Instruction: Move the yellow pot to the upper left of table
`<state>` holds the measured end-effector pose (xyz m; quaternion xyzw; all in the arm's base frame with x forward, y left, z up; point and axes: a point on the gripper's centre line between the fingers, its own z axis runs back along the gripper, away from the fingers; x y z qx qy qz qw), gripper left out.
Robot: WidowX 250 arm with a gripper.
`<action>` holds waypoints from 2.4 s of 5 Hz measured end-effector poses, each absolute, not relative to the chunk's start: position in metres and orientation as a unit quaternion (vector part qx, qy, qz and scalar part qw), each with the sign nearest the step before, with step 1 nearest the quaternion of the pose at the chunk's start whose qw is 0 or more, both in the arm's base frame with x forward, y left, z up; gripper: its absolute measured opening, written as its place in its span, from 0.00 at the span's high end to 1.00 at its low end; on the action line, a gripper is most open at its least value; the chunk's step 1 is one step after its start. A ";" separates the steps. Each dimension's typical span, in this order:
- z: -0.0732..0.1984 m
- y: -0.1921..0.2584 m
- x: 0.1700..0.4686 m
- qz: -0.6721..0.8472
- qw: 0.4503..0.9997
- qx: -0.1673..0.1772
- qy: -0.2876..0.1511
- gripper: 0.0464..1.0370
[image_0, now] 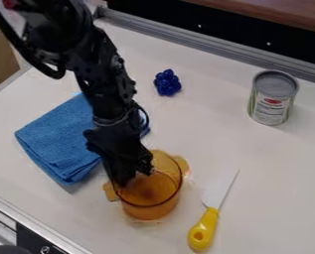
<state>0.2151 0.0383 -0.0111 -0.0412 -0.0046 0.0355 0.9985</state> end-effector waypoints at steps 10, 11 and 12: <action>-0.002 0.194 0.349 0.584 0.809 -0.047 -0.045 0.98; -0.003 0.195 0.356 0.585 0.809 -0.043 -0.046 0.98; -0.005 0.196 0.356 0.586 0.809 -0.038 -0.036 0.96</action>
